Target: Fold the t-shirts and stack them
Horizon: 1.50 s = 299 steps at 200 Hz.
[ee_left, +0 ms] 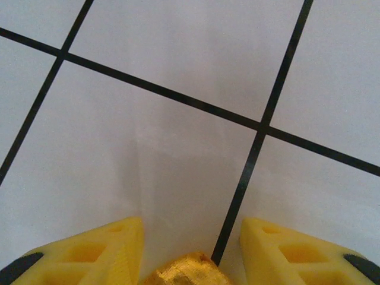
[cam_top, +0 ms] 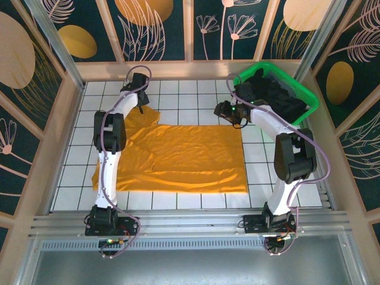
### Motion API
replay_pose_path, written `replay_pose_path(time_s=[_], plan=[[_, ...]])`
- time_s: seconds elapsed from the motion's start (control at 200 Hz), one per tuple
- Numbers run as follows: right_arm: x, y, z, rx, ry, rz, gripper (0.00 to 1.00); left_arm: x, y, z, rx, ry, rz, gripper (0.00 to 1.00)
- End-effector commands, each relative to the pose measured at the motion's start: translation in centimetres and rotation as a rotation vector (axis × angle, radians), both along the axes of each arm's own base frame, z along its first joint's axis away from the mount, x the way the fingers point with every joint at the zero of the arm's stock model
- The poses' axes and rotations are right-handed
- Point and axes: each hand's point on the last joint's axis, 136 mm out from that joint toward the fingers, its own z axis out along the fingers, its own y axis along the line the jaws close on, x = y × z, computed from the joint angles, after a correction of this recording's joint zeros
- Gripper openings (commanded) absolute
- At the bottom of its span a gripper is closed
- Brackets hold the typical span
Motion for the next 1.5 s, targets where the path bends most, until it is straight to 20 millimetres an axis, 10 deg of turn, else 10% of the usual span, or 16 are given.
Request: replay_pose_path(time_s=[0.0, 0.365, 0.495, 0.936, 1.491], plan=[[0.5, 0.4, 0.9, 0.025, -0.015, 0.005, 0.50, -2.3, 0.1, -4.3, 0.038, 0.157, -0.002, 0.47], [0.1, -1.8, -1.1, 0.005, 0.025, -0.097, 0.50, -4.2, -3.8, -4.9, -0.076, 0.197, -0.057, 0.28], [0.4, -4.0, -2.6, -0.003, 0.059, -0.198, 0.48, -4.6, -3.0, -3.4, -0.052, 0.164, -0.022, 0.00], [2.4, -9.5, -6.7, -0.233, 0.133, -0.431, 0.43, -3.9, -1.7, 5.8, -0.108, -0.021, 0.016, 0.00], [3.4, -9.8, -10.5, -0.362, 0.202, -0.368, 0.35, -6.2, -3.5, 7.8, -0.218, -0.022, -0.056, 0.00]])
